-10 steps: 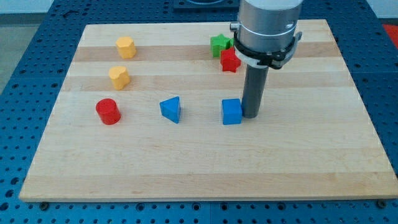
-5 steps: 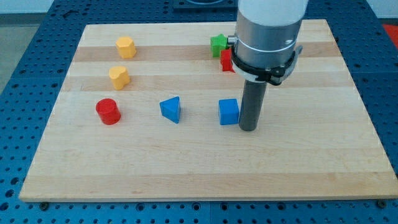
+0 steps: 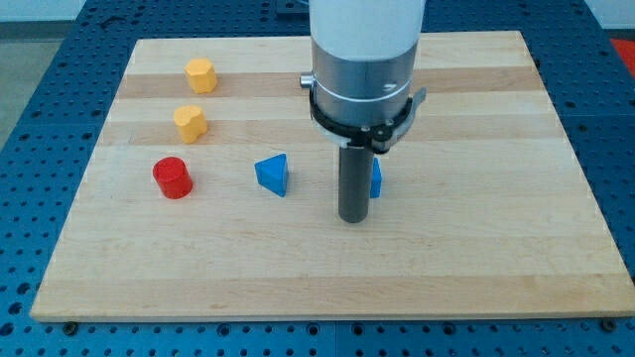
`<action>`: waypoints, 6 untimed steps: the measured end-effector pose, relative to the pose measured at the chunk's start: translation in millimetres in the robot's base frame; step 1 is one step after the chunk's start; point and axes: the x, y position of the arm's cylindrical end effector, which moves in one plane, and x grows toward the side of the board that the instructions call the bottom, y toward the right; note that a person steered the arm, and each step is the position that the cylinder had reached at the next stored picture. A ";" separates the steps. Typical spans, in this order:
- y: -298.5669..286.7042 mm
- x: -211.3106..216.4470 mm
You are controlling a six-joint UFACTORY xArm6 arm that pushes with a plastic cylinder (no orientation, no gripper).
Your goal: Slide the blue cube towards left
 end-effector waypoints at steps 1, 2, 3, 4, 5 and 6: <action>0.0 -2.3; 0.0 -2.7; 0.0 -2.7; 0.0 -3.7; 0.0 -3.7; 15.4 1.1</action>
